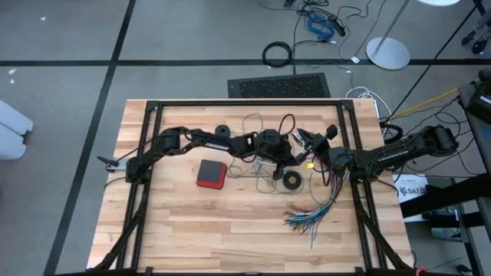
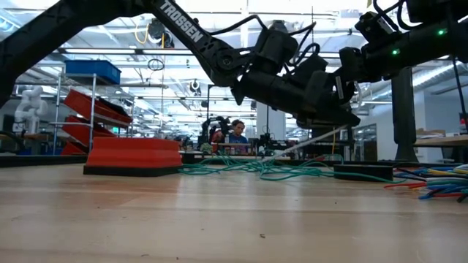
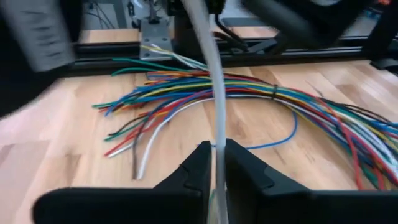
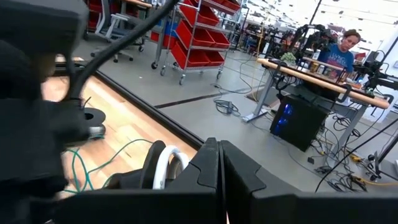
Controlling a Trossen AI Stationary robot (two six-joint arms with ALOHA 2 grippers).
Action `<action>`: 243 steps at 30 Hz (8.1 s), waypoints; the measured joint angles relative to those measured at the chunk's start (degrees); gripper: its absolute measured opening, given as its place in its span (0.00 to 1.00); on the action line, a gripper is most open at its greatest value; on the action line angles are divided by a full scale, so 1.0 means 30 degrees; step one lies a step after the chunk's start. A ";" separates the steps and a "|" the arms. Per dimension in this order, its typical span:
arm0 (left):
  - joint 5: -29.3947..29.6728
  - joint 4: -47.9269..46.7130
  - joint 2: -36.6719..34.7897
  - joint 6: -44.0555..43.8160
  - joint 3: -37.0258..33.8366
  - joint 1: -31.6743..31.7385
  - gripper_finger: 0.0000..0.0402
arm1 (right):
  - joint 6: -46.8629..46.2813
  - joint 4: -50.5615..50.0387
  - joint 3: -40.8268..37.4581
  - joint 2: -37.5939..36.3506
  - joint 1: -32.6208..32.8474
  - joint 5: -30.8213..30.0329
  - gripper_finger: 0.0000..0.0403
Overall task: Coiling cords
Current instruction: Coil the white wire cable on the spool
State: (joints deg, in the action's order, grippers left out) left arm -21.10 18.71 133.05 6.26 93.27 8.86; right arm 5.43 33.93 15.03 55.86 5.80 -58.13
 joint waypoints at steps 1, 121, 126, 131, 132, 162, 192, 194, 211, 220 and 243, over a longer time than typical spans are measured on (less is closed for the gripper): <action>0.0000 -0.0041 0.0000 0.0000 0.0000 0.0052 0.14 | 0.0000 0.0007 0.0000 0.0000 0.0000 0.0000 0.00; 0.4632 0.0012 -0.2330 0.2539 -0.0590 0.1297 0.14 | 0.1056 1.0485 -0.0007 0.1654 -0.4490 0.1572 0.00; 0.5119 -0.0085 -0.2200 0.2543 -0.0590 0.1289 0.14 | 0.2238 1.1053 -0.0007 0.1646 -0.4583 0.1486 0.00; 0.5165 0.0316 -0.2200 0.2535 -0.0590 0.1296 0.14 | 0.3186 1.1680 -0.0007 0.1438 -0.4762 0.1396 0.00; 0.5200 0.0378 -0.2200 0.2528 -0.0590 0.1321 0.14 | 0.3367 1.1772 -0.0007 0.1325 -0.4829 0.1427 0.00; 0.5464 0.0575 -0.2055 0.2091 -0.0597 0.1421 0.14 | 0.6280 1.2065 -0.0007 -0.1371 -0.4954 0.1217 0.00; 0.7133 -0.1254 -0.2055 0.6533 0.0878 -0.0001 0.00 | -0.1202 0.6053 0.0007 0.1132 -0.5593 0.0911 0.00; 0.7133 -0.1492 -0.2055 0.6579 0.1071 -0.0005 0.00 | -0.1556 0.5930 0.0007 0.1581 -0.5706 0.0922 0.00; 0.6198 -0.2529 -0.0965 0.6568 0.1678 -0.0001 0.00 | -0.4397 0.6180 0.0007 0.2688 -0.6448 0.2570 0.00; 0.6156 -0.2254 -0.0299 0.6543 0.2525 -0.0374 0.00 | -0.5320 0.4829 0.0007 0.2663 -0.6442 0.2902 0.00; 0.5901 -0.2572 -0.0321 0.6145 0.3067 -0.0751 0.00 | -0.3997 0.4998 -0.0029 0.2681 -0.6462 0.2029 0.00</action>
State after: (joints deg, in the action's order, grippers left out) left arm -3.40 10.99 132.09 24.70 102.48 6.61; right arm -6.56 48.93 14.94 63.90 -13.58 -52.04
